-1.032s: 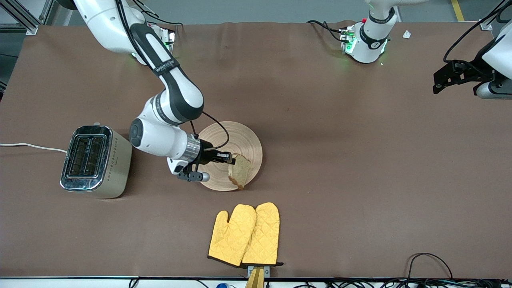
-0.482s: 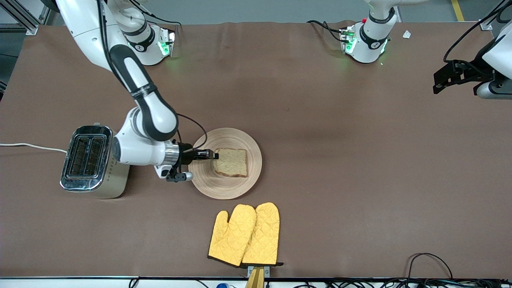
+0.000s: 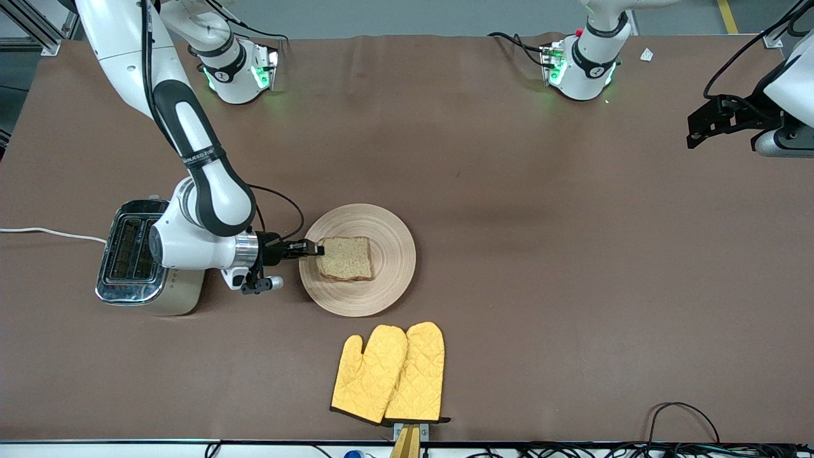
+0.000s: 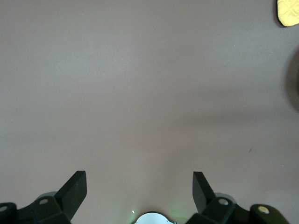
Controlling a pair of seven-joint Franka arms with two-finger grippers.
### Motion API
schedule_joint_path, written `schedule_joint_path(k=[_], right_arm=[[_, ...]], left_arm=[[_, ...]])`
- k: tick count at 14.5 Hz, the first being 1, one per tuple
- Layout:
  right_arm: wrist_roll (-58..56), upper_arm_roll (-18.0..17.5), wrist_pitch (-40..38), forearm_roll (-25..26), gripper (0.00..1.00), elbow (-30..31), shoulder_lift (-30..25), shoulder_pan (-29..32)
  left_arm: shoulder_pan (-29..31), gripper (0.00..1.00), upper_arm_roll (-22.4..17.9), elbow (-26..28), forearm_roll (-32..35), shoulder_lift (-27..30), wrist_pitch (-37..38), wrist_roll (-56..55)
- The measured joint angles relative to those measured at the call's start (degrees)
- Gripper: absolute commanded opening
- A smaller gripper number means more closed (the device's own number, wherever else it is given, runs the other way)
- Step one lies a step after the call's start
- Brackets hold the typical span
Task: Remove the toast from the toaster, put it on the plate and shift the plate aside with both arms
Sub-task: 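Open the right gripper to release the toast and withdraw it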
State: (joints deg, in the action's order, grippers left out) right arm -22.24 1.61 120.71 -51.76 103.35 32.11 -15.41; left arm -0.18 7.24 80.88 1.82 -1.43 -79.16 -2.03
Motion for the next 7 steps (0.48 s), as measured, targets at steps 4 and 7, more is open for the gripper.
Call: schedule_joint_path(k=[4,7], right_arm=[[-0.8,3.2,-1.0,0.0,1.00,0.5,0.5,-0.1],[-1.4,7.2,-5.2,1.4,1.00,0.2,0.4,-0.3]], left_arm=[[0.4,1.00,-0.2,0.0,0.0,0.0,0.1,0.0],[0.6,1.00,-0.3,0.0,0.0,0.0,0.3,0.0]])
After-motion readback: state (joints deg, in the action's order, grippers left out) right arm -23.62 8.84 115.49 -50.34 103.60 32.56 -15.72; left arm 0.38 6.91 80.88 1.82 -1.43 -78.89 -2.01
